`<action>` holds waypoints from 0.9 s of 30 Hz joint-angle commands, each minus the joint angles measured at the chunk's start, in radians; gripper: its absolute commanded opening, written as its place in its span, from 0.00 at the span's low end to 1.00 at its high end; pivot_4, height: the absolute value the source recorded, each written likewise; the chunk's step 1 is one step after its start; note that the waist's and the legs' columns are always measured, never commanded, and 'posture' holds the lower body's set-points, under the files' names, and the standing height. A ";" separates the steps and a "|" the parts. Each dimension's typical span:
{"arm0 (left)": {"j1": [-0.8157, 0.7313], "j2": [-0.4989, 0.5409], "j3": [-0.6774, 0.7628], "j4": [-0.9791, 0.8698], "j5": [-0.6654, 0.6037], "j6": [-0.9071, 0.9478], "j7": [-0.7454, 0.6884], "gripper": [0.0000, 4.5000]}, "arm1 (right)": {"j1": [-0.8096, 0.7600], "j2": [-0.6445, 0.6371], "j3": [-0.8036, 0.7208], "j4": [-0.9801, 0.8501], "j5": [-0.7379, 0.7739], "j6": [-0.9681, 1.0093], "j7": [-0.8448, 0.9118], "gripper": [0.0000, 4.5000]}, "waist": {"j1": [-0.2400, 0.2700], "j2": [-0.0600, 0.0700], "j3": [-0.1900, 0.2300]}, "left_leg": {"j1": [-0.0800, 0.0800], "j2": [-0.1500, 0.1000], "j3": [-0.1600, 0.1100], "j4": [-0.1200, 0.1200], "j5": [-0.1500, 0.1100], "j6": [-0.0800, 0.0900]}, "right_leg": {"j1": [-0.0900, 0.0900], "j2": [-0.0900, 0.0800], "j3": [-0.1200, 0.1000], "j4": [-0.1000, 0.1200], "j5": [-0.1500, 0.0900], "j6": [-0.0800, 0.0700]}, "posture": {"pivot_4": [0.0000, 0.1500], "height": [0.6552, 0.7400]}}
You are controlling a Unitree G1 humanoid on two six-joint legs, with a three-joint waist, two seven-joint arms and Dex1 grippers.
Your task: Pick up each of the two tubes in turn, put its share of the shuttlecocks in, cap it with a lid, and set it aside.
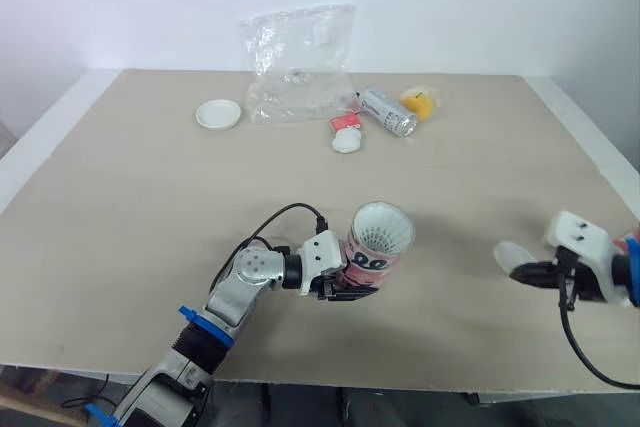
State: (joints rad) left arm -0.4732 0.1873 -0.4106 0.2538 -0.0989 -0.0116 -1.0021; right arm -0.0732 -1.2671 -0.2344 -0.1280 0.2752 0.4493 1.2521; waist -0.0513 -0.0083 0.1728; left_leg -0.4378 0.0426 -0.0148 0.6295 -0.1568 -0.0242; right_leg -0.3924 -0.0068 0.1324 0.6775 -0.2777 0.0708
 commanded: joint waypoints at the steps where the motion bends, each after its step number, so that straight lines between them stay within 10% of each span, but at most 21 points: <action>1: -0.024 0.017 0.002 0.050 0.012 0.016 -0.023 0.65 | -0.145 -0.083 0.001 -0.119 0.048 -0.032 0.067 0.04 | 0.000 0.002 0.000 | 0.000 0.000 0.000 0.000 0.000 0.000 | 0.000 0.000 0.000 0.000 0.000 0.000 | 1.00 1.00; 17: -0.122 0.003 -0.016 0.131 0.031 0.150 -0.037 0.65 | -0.857 0.008 0.348 -0.194 0.083 -0.140 0.347 0.04 | 0.003 -0.004 -0.002 | 0.000 0.001 0.004 -0.008 -0.001 -0.001 | -0.001 -0.003 -0.001 -0.012 0.002 0.000 | 1.00 1.00; 27: -0.132 0.005 -0.005 0.118 0.021 0.203 -0.043 0.65 | -0.907 0.007 0.503 -0.172 0.133 -0.241 0.362 0.04 | 0.003 -0.004 -0.002 | -0.001 0.002 0.005 -0.009 -0.001 -0.001 | -0.002 -0.004 -0.001 -0.012 0.002 -0.002 | 1.00 1.00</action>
State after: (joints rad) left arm -0.6167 0.1728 -0.4137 0.3341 -0.1078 0.1556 -1.0566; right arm -0.9617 -1.2493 0.2730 -0.3085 0.3937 0.2375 1.5724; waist -0.0480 -0.0120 0.1709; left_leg -0.4385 0.0444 -0.0096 0.6201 -0.1574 -0.0248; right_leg -0.3942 -0.0104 0.1310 0.6658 -0.2752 0.0687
